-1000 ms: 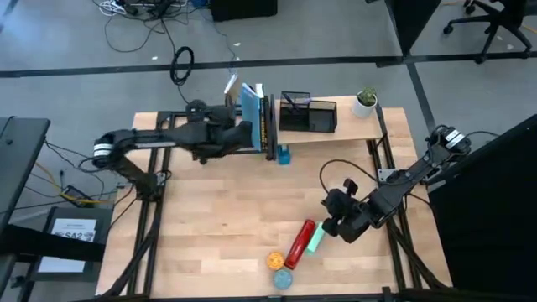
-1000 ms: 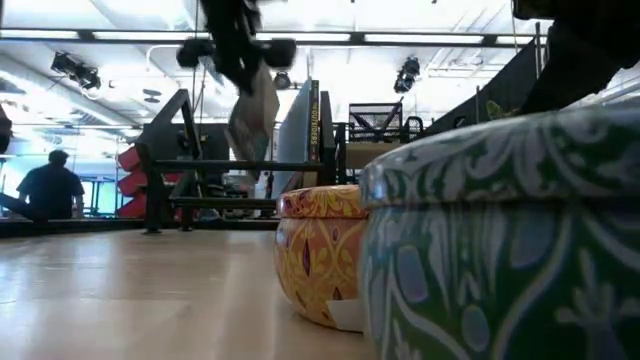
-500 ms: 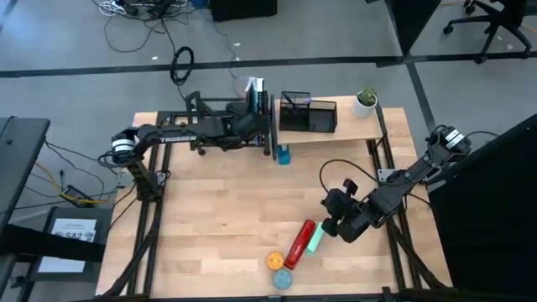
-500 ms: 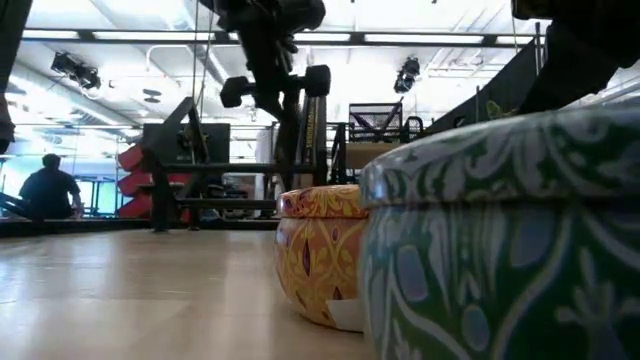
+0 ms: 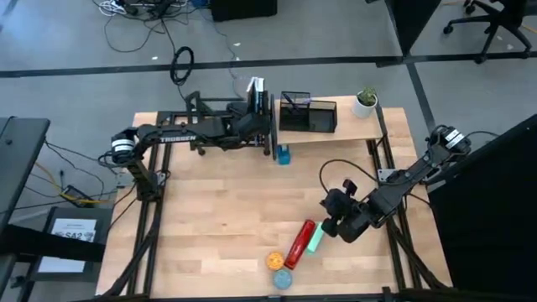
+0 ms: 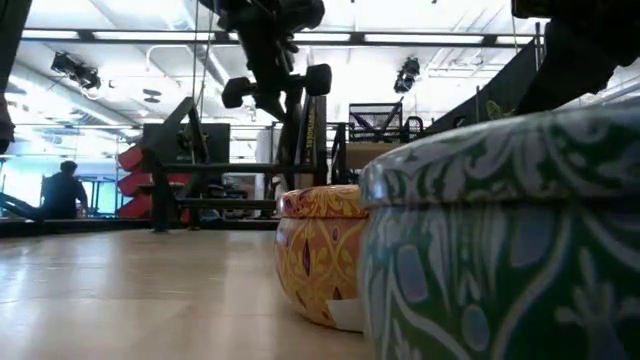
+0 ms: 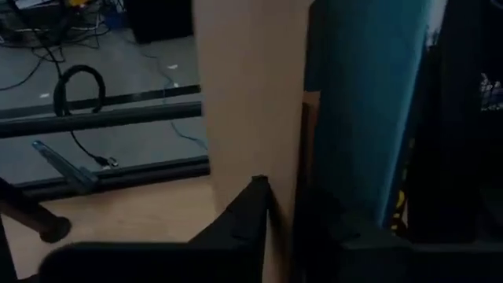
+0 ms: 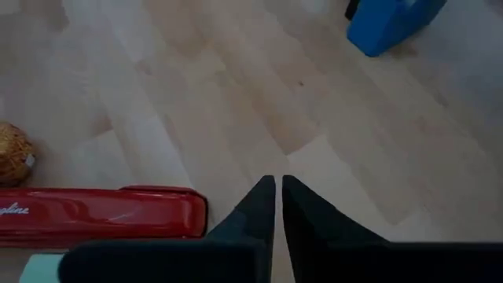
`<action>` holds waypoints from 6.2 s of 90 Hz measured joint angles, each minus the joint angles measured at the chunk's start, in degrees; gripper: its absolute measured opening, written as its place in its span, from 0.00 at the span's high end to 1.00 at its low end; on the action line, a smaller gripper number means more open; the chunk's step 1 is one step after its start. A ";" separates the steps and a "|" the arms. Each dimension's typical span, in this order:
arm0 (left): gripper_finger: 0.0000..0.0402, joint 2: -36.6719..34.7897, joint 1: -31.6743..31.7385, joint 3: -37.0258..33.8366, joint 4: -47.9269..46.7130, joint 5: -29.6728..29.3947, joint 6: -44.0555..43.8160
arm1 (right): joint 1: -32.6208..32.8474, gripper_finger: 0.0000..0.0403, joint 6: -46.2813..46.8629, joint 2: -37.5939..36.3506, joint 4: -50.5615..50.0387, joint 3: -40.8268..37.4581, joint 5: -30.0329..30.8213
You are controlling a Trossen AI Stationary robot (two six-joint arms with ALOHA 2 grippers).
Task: Stock shelves
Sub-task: Put the brown book on the book shelf, then put the green stapler under the shelf
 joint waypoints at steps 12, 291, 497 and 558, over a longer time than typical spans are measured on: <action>0.76 0.00 -0.02 1.21 0.07 2.84 1.73 | -0.02 1.00 -0.04 0.00 0.00 0.00 0.00; 0.60 19.47 -48.02 23.06 3.59 2.53 22.55 | 8.06 0.33 -55.48 23.92 19.88 13.43 -24.77; 0.60 19.30 -49.88 23.10 5.90 2.51 24.18 | 5.54 0.37 59.88 24.39 -16.78 13.35 -16.48; 0.60 19.30 -49.90 23.10 5.97 2.51 24.17 | -3.75 0.79 38.05 19.33 -29.15 10.93 -27.12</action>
